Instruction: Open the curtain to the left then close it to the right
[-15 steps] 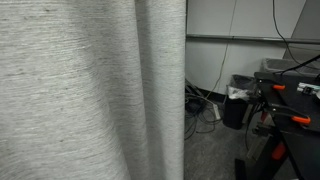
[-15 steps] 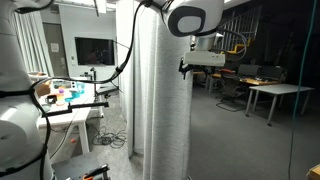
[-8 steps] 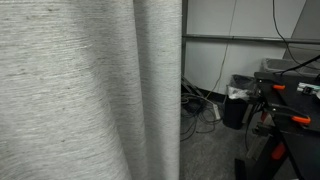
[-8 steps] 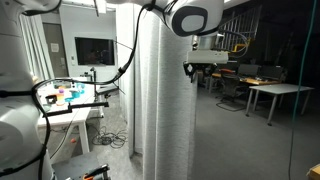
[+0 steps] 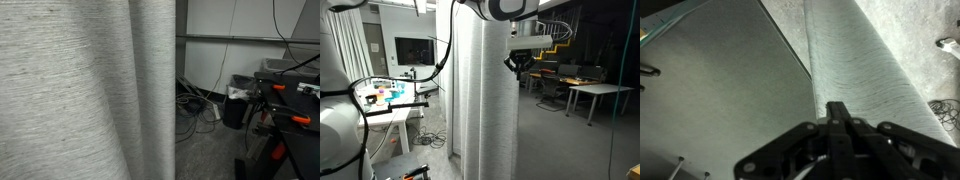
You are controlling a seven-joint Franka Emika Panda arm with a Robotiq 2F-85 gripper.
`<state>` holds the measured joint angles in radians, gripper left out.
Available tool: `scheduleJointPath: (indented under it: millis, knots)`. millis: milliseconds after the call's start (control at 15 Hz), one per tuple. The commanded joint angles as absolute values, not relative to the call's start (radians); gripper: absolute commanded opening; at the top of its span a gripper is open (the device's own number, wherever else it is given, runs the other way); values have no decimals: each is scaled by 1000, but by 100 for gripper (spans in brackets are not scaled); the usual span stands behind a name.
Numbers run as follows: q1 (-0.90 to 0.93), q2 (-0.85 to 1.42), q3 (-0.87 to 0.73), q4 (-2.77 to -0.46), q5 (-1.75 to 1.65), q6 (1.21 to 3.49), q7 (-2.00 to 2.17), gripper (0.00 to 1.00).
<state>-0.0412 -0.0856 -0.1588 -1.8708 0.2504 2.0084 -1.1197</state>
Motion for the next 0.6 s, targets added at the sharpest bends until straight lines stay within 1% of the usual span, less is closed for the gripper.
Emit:
scheduleJointPath:
  millis: [0, 133, 333, 467, 533]
  knots:
    - [-48, -145, -150, -1906, 270, 1930, -1164, 28]
    - [-44, -160, -152, -1922, 293, 1932, -1196, 41]
    - [-40, -170, -155, -1937, 334, 1944, -1248, 65]
    - [-39, -174, -156, -1946, 361, 1943, -1271, 79]
    - [-40, -174, -156, -1947, 372, 1941, -1276, 87]
